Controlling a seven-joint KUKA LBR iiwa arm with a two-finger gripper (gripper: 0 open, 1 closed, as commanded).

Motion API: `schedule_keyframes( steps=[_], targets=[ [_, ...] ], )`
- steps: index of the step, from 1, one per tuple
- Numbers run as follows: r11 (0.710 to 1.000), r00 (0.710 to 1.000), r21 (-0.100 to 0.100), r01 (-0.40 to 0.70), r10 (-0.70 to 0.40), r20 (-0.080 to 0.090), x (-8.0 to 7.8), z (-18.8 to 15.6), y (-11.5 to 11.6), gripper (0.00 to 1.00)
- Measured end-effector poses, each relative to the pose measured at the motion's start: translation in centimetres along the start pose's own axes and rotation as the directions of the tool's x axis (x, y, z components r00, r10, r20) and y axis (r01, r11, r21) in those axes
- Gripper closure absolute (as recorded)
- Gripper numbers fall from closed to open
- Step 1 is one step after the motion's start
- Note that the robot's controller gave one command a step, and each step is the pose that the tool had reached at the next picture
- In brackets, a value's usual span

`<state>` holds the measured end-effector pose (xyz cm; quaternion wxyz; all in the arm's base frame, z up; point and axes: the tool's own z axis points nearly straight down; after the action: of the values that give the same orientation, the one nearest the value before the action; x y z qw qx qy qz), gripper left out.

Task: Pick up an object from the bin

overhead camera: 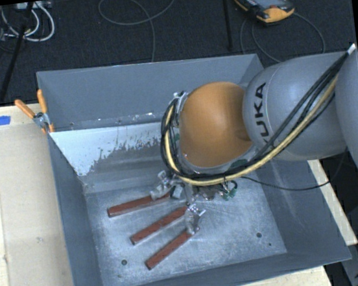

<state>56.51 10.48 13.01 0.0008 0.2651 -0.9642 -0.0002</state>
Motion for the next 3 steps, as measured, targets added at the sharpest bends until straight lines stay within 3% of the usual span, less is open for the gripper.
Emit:
schedule_keyframes(
  steps=[1,2,3],
  targets=[
    [0.999,0.999,-0.001,-0.054,0.054,-0.003,-0.1,5.23,-0.19,0.0],
    [0.998,0.998,0.001,-0.059,0.059,0.009,-0.2,4.75,-0.22,1.0],
    [0.998,0.998,0.001,-0.06,0.06,0.009,-0.2,4.75,-0.22,1.0]
  ],
)
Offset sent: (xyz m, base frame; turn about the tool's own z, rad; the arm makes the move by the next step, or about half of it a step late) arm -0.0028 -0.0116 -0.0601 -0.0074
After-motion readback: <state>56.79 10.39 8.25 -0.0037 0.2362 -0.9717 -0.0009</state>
